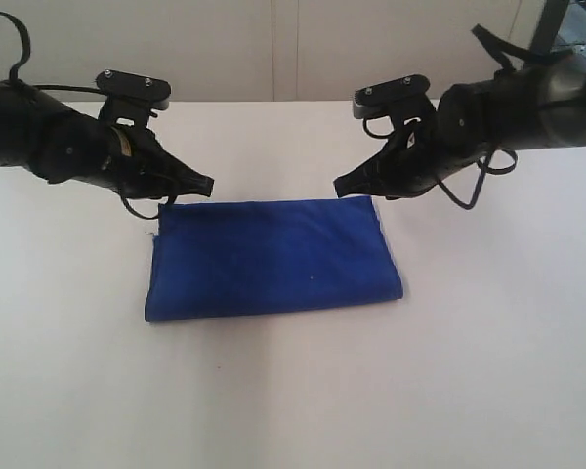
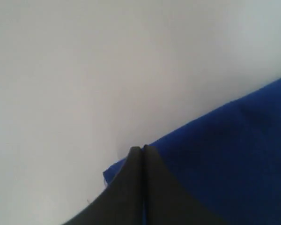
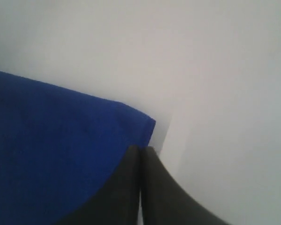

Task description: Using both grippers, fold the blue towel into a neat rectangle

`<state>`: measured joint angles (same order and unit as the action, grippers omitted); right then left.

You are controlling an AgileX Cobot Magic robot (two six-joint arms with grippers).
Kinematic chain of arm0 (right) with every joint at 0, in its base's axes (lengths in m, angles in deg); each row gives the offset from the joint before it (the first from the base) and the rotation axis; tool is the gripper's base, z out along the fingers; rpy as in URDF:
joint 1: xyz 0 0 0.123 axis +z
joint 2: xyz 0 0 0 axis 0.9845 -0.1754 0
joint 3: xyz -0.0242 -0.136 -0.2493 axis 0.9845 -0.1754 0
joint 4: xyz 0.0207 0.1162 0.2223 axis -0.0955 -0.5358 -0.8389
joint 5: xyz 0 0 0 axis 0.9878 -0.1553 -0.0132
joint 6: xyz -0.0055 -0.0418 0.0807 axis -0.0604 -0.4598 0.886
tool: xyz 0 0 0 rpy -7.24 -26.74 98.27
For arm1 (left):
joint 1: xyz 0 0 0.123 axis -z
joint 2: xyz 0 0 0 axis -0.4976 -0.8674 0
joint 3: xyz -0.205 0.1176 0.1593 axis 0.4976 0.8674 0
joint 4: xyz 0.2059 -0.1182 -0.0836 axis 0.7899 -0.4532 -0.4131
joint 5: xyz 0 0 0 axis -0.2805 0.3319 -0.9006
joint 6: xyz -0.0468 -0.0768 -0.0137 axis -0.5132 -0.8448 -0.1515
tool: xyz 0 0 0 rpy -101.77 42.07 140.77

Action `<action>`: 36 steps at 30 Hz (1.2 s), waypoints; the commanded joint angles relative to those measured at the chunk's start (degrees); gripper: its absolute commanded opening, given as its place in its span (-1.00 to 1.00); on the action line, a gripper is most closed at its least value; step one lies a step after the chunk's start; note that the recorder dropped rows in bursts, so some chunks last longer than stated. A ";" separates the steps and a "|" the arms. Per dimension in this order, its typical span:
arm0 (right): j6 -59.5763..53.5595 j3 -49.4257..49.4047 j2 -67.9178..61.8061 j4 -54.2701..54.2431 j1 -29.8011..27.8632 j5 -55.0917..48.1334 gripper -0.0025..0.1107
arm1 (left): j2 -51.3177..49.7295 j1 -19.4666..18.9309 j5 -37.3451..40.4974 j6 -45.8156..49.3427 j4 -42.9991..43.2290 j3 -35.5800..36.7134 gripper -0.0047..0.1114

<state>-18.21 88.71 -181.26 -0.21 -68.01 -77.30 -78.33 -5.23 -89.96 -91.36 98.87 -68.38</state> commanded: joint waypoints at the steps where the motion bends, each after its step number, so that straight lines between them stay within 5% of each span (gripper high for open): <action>1: 0.41 4.46 -4.30 -1.64 -0.42 -2.04 -0.96 | -4.13 -0.76 -0.15 -0.76 -0.33 -2.37 -0.92; 16: -0.24 7.37 -10.16 -1.26 -0.42 1.91 -0.96 | -13.39 -2.89 -2.94 3.11 -0.33 -4.12 -0.92; 29: -0.24 7.37 -4.93 -1.26 -0.42 -0.62 -0.96 | -6.64 -3.49 -1.97 3.11 -0.33 -4.20 -0.92; 36: -0.10 7.37 -2.31 0.15 -1.27 -10.85 -0.96 | -0.46 -4.40 10.23 6.19 -0.22 -4.20 -0.92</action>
<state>-18.21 95.97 -184.17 -0.98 -68.30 -83.78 -80.63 -8.63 -86.50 -86.22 98.87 -72.67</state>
